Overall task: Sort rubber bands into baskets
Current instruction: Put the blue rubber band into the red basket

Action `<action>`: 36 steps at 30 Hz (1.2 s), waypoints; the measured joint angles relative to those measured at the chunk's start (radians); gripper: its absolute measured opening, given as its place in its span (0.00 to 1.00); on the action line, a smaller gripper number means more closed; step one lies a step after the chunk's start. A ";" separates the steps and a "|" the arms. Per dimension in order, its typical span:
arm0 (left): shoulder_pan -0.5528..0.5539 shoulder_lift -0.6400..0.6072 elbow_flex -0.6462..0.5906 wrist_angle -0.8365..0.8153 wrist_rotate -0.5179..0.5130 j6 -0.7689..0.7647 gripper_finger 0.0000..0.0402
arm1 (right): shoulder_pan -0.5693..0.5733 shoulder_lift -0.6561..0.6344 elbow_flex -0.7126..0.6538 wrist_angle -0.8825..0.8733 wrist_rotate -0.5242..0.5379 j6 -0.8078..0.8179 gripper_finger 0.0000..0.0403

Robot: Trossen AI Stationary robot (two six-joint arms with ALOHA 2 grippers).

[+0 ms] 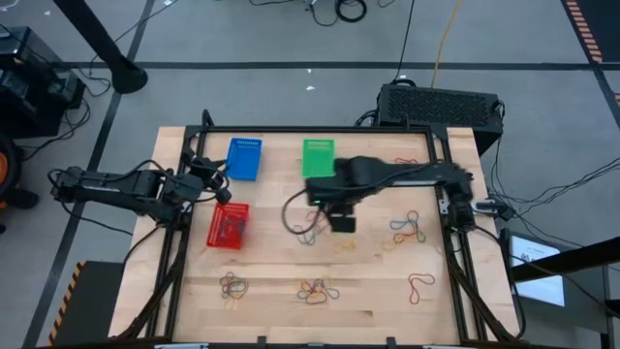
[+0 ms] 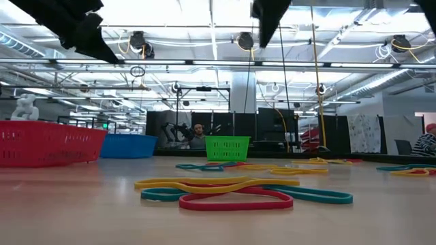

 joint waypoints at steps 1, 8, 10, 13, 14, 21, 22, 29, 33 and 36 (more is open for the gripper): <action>-0.002 0.003 0.000 0.000 0.023 -0.019 0.22 | -0.001 -0.044 -0.036 0.007 0.010 0.002 0.30; -0.006 0.044 -0.042 0.007 0.174 -0.083 0.22 | -0.052 -0.380 -0.429 0.129 0.115 0.143 0.29; -0.005 0.058 -0.042 0.044 0.166 -0.047 0.22 | -0.080 -0.487 -0.583 0.211 0.130 0.212 0.29; -0.006 0.075 -0.042 0.163 0.146 0.092 0.22 | -0.121 -0.647 -0.817 0.333 0.132 0.374 0.29; -0.006 0.080 -0.042 0.210 0.146 0.129 0.22 | -0.134 -0.693 -0.890 0.366 0.132 0.434 0.29; -0.006 0.122 -0.042 0.336 0.175 0.211 0.22 | -0.188 -0.871 -1.283 0.589 0.163 0.847 0.29; -0.006 0.131 -0.042 0.335 0.175 0.211 0.22 | -0.198 -0.874 -1.322 0.606 0.160 0.909 0.29; -0.005 0.206 -0.042 0.337 0.176 0.244 0.22 | -0.321 -0.852 -1.514 0.805 0.141 1.030 0.29; -0.005 0.247 -0.042 0.345 0.176 0.282 0.22 | -0.400 -0.834 -1.556 0.936 0.139 1.006 0.29; -0.005 0.275 -0.042 0.369 0.175 0.300 0.22 | -0.458 -0.815 -1.558 0.952 0.142 1.005 0.29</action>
